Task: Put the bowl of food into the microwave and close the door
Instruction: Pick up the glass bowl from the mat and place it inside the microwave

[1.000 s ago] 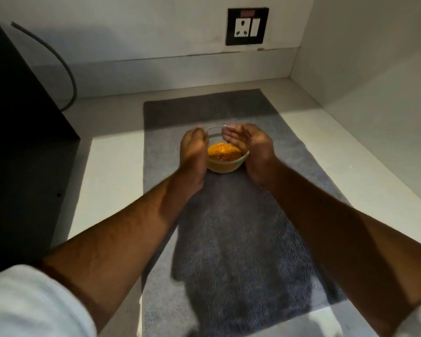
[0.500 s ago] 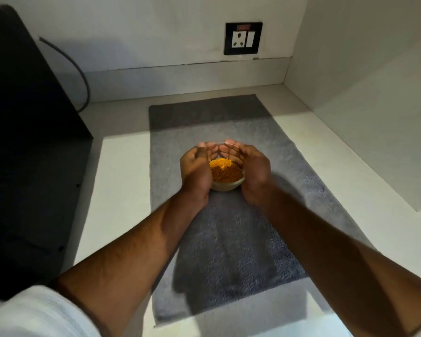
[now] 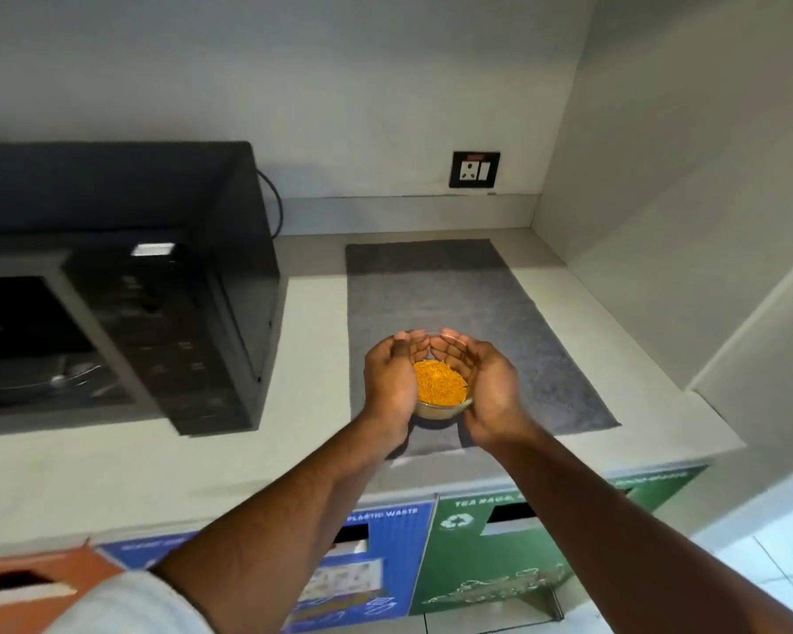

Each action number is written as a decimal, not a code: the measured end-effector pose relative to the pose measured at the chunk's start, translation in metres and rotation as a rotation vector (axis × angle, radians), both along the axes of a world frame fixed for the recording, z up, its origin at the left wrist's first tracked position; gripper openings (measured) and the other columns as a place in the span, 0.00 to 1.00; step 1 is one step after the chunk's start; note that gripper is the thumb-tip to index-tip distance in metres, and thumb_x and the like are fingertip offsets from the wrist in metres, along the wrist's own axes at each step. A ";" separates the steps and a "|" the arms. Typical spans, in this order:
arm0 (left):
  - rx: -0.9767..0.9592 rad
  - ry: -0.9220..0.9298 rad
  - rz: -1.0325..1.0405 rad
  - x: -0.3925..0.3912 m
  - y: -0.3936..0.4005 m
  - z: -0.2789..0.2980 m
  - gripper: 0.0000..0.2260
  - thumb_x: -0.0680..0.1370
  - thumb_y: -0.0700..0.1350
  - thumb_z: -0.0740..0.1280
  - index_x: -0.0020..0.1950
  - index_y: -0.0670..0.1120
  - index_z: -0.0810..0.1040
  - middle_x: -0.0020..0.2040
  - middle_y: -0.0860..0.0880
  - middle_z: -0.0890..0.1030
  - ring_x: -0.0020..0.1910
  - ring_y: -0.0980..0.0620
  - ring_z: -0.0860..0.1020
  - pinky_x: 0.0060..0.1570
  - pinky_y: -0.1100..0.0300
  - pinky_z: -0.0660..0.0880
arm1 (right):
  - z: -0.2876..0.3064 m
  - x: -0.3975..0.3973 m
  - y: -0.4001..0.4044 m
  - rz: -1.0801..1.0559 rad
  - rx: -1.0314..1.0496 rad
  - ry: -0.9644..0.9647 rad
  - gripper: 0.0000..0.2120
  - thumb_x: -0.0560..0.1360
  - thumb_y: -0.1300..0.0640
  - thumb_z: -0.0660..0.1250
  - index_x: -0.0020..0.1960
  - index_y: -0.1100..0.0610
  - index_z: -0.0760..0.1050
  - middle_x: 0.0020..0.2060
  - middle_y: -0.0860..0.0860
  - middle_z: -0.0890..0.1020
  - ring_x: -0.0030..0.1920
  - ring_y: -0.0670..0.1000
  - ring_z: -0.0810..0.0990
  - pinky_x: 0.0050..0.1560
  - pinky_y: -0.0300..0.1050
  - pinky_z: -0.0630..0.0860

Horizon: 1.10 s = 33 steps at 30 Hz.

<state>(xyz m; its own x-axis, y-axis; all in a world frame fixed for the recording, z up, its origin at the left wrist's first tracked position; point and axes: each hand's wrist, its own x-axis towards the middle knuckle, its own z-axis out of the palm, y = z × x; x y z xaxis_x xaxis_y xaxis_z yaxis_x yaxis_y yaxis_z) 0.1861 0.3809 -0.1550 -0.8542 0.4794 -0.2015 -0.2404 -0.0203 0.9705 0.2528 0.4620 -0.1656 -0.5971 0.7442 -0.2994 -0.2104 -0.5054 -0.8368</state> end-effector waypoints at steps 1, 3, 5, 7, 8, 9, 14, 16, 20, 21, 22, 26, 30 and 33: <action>0.000 -0.001 0.005 0.009 -0.017 0.012 0.18 0.84 0.49 0.56 0.52 0.47 0.84 0.50 0.44 0.87 0.51 0.42 0.85 0.53 0.47 0.82 | 0.011 0.010 -0.016 -0.006 0.007 0.005 0.19 0.80 0.56 0.59 0.63 0.67 0.80 0.56 0.66 0.84 0.59 0.66 0.83 0.67 0.61 0.76; 0.007 -0.011 0.022 0.025 -0.041 0.027 0.18 0.84 0.50 0.55 0.52 0.47 0.84 0.50 0.44 0.87 0.50 0.42 0.85 0.53 0.47 0.83 | 0.024 0.021 -0.039 -0.022 0.035 0.029 0.19 0.81 0.57 0.58 0.62 0.68 0.80 0.54 0.66 0.85 0.55 0.63 0.84 0.64 0.58 0.78; 0.013 0.003 0.054 0.035 -0.077 0.048 0.18 0.84 0.49 0.55 0.53 0.46 0.85 0.50 0.43 0.87 0.51 0.42 0.85 0.56 0.45 0.82 | 0.046 0.032 -0.073 0.009 0.052 0.053 0.19 0.81 0.59 0.57 0.61 0.68 0.80 0.54 0.66 0.85 0.55 0.62 0.84 0.64 0.56 0.78; 0.023 0.006 0.063 0.042 -0.093 0.058 0.18 0.84 0.47 0.56 0.52 0.45 0.85 0.50 0.43 0.87 0.52 0.43 0.85 0.59 0.45 0.80 | 0.051 0.036 -0.088 0.018 0.056 0.063 0.18 0.81 0.59 0.57 0.59 0.66 0.81 0.54 0.64 0.86 0.55 0.60 0.85 0.62 0.53 0.80; 0.022 0.013 0.069 0.043 -0.100 0.061 0.17 0.84 0.46 0.56 0.51 0.46 0.85 0.49 0.44 0.87 0.52 0.43 0.85 0.59 0.46 0.80 | 0.053 0.036 -0.093 0.031 0.063 0.068 0.18 0.81 0.58 0.56 0.59 0.65 0.81 0.53 0.63 0.86 0.55 0.59 0.85 0.60 0.52 0.80; 0.005 0.018 0.082 0.044 -0.115 0.066 0.17 0.84 0.46 0.56 0.50 0.46 0.85 0.49 0.45 0.88 0.52 0.43 0.85 0.59 0.46 0.80 | 0.058 0.036 -0.105 0.049 0.068 0.046 0.18 0.81 0.58 0.56 0.58 0.64 0.82 0.53 0.62 0.86 0.54 0.58 0.86 0.58 0.51 0.81; 0.004 -0.022 0.128 0.054 -0.193 0.087 0.17 0.84 0.46 0.57 0.49 0.48 0.85 0.49 0.45 0.88 0.53 0.44 0.85 0.61 0.45 0.79 | 0.075 0.038 -0.179 0.105 0.072 0.035 0.19 0.81 0.59 0.55 0.59 0.66 0.81 0.53 0.63 0.86 0.52 0.57 0.86 0.61 0.51 0.80; 0.019 -0.033 0.136 0.051 -0.218 0.087 0.17 0.84 0.46 0.56 0.51 0.46 0.84 0.50 0.44 0.87 0.53 0.43 0.85 0.61 0.44 0.79 | 0.075 0.034 -0.202 0.123 0.050 0.040 0.18 0.81 0.59 0.55 0.59 0.66 0.81 0.53 0.64 0.86 0.52 0.57 0.86 0.62 0.52 0.80; 0.019 -0.026 0.161 0.032 -0.269 0.088 0.18 0.85 0.48 0.55 0.56 0.43 0.84 0.51 0.43 0.87 0.54 0.44 0.85 0.64 0.44 0.77 | 0.078 0.014 -0.250 0.194 0.078 0.040 0.16 0.81 0.58 0.59 0.59 0.64 0.82 0.52 0.62 0.87 0.50 0.55 0.87 0.58 0.50 0.81; 0.036 -0.020 0.173 0.022 -0.288 0.089 0.18 0.85 0.48 0.55 0.56 0.43 0.84 0.50 0.44 0.87 0.54 0.45 0.85 0.64 0.45 0.77 | 0.079 0.004 -0.269 0.219 0.096 0.041 0.16 0.81 0.57 0.60 0.59 0.63 0.82 0.52 0.61 0.87 0.51 0.56 0.87 0.56 0.50 0.81; 0.037 -0.016 0.178 0.014 -0.302 0.089 0.18 0.85 0.48 0.55 0.56 0.43 0.84 0.50 0.44 0.88 0.53 0.45 0.85 0.64 0.46 0.77 | 0.080 -0.003 -0.284 0.234 0.115 0.040 0.15 0.81 0.57 0.61 0.58 0.62 0.82 0.51 0.60 0.87 0.51 0.56 0.87 0.55 0.50 0.81; 0.030 0.000 0.195 -0.023 -0.358 0.090 0.19 0.85 0.48 0.55 0.57 0.41 0.83 0.50 0.43 0.88 0.53 0.46 0.85 0.64 0.47 0.78 | 0.082 -0.041 -0.339 0.248 0.133 0.055 0.13 0.81 0.58 0.61 0.58 0.61 0.82 0.52 0.60 0.87 0.53 0.57 0.87 0.55 0.48 0.82; 0.042 -0.004 0.221 -0.068 -0.406 0.089 0.19 0.86 0.47 0.55 0.59 0.37 0.82 0.54 0.39 0.86 0.57 0.42 0.84 0.65 0.48 0.76 | 0.080 -0.083 -0.386 0.279 0.143 0.031 0.13 0.82 0.57 0.62 0.59 0.59 0.83 0.51 0.58 0.88 0.52 0.57 0.87 0.56 0.51 0.82; 0.079 -0.017 0.242 -0.104 -0.439 0.084 0.17 0.85 0.44 0.55 0.60 0.36 0.81 0.56 0.37 0.85 0.59 0.42 0.83 0.65 0.51 0.76 | 0.078 -0.116 -0.417 0.310 0.155 0.029 0.13 0.83 0.56 0.61 0.58 0.58 0.83 0.49 0.56 0.88 0.51 0.55 0.88 0.52 0.47 0.83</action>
